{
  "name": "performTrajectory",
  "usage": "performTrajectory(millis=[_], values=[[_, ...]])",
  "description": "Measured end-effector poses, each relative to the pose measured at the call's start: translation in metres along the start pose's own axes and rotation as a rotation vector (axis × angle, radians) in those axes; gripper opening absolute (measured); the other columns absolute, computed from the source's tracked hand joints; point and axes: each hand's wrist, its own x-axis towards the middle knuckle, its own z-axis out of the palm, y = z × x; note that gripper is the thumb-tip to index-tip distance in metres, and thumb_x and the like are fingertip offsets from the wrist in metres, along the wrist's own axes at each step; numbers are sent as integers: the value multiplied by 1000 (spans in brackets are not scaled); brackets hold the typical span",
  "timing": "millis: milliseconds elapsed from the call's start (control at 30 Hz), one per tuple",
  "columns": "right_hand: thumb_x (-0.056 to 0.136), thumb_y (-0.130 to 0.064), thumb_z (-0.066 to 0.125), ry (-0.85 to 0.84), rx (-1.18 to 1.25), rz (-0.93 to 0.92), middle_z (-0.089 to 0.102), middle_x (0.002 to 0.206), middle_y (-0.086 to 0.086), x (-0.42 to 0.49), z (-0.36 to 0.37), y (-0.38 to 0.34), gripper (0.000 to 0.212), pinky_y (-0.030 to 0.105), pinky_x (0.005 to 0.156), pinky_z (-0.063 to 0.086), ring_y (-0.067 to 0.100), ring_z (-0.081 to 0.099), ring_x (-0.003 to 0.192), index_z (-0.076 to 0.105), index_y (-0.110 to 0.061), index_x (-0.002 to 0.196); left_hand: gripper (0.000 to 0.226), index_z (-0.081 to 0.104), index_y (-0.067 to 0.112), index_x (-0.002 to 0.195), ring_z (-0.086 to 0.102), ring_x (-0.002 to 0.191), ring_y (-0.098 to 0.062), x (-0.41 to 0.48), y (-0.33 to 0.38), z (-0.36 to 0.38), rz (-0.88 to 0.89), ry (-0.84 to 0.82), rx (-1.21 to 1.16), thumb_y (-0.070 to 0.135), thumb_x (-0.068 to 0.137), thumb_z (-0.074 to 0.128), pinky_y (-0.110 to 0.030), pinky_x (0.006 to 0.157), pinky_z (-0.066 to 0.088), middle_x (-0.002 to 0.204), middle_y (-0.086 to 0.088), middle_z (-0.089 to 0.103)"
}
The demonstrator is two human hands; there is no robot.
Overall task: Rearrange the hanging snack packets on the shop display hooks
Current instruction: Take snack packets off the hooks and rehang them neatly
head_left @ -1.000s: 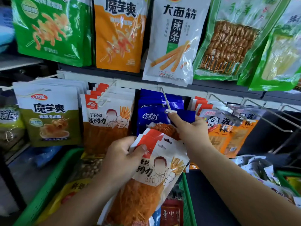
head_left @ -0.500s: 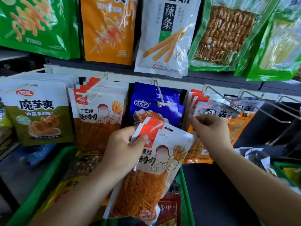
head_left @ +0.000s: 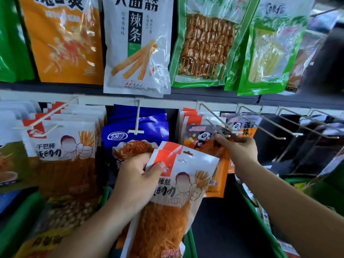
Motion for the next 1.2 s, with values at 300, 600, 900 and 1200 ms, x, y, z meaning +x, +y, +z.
performTrajectory(millis=[300, 600, 900, 1200], values=[[90, -21, 83, -225, 215, 96, 79, 110, 12, 2, -7, 10, 33, 41, 75, 64, 28, 78, 89, 69, -15, 119, 13, 79, 20, 100, 79, 81, -10, 2, 0, 9, -54, -27, -22, 19, 99, 66, -40, 75, 66, 88, 7, 82], [92, -18, 80, -189, 130, -143, 78, 79, 12, -33, -40, -14, 18, 42, 72, 58, 28, 71, 72, 80, -6, 79, 13, 77, 20, 98, 78, 79, -8, 0, 8, 24, -29, -29, -37, 18, 100, 64, -35, 72, 65, 86, 8, 82], [80, -28, 91, -80, 207, -81, 78, 79, 20, -44, -111, -23, 30, 43, 68, 62, 30, 73, 66, 78, -1, 82, 14, 76, 22, 99, 78, 78, -5, -10, 23, 58, -11, -116, -107, 16, 100, 64, -17, 57, 58, 86, 10, 82], [86, -30, 86, 56, 295, 34, 83, 90, 17, -10, -153, -13, 28, 38, 62, 65, 31, 80, 72, 77, -4, 94, 13, 77, 30, 101, 77, 82, -1, -10, 32, 102, -5, -153, -106, 25, 99, 65, -17, 60, 59, 89, 16, 81]])
